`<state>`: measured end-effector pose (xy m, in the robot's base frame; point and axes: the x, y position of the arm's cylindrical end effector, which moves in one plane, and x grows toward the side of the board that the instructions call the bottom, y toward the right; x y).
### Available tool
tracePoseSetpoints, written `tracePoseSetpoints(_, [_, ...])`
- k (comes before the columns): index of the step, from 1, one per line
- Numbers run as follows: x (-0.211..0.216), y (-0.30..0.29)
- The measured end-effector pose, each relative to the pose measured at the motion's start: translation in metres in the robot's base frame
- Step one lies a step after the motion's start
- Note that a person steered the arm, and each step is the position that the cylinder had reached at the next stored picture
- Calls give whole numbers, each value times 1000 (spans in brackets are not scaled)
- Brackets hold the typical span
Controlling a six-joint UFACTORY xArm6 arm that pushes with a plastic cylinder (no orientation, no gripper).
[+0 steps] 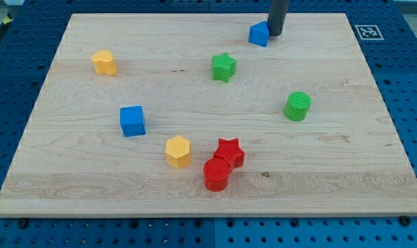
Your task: Slide blue triangle to the top center
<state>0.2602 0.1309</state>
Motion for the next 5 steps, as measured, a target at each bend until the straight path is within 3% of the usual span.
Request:
tracePoseSetpoints(2, [16, -1])
tracePoseSetpoints(5, [-2, -56])
